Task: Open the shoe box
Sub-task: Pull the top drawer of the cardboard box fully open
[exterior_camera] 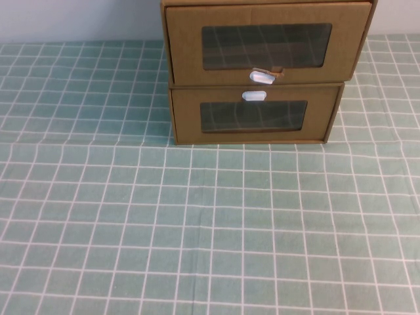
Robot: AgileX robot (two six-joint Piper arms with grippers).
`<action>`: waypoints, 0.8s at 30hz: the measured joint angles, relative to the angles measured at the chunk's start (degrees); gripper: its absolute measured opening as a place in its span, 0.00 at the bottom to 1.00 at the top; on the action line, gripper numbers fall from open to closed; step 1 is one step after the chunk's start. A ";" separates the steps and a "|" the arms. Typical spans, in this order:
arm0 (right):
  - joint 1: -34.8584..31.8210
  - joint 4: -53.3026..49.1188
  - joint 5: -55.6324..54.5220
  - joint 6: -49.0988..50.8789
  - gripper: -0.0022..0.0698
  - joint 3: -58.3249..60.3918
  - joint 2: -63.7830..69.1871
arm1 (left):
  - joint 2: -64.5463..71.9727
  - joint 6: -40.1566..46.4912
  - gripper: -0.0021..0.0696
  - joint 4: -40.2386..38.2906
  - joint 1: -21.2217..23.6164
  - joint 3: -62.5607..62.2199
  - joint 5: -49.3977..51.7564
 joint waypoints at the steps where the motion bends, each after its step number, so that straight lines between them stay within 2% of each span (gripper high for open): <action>1: 0.00 0.13 -0.75 1.49 0.01 -1.03 0.00 | -0.08 -0.28 0.02 -0.38 0.00 -1.28 -0.17; 5: 0.00 0.54 2.76 8.88 0.01 -11.59 0.00 | -0.08 -0.64 0.02 -1.38 0.00 -10.45 7.10; 11: 0.00 2.60 30.12 16.26 0.01 -36.65 3.36 | 4.61 -0.64 0.02 -1.38 0.00 -27.22 22.89; 13: 0.00 2.60 38.18 16.50 0.01 -43.52 7.83 | 8.10 -0.64 0.02 -1.47 0.00 -33.26 30.54; 16: 0.00 2.60 46.24 16.88 0.01 -51.15 17.99 | 14.50 -0.76 0.02 -1.33 0.00 -43.46 48.28; 20: 0.00 2.05 48.12 16.98 0.01 -56.51 31.60 | 24.28 -0.33 0.02 -1.01 0.00 -55.92 67.21; 24: 0.00 1.33 41.80 16.66 0.01 -56.92 43.20 | 31.63 3.49 0.02 -0.15 0.00 -61.08 72.20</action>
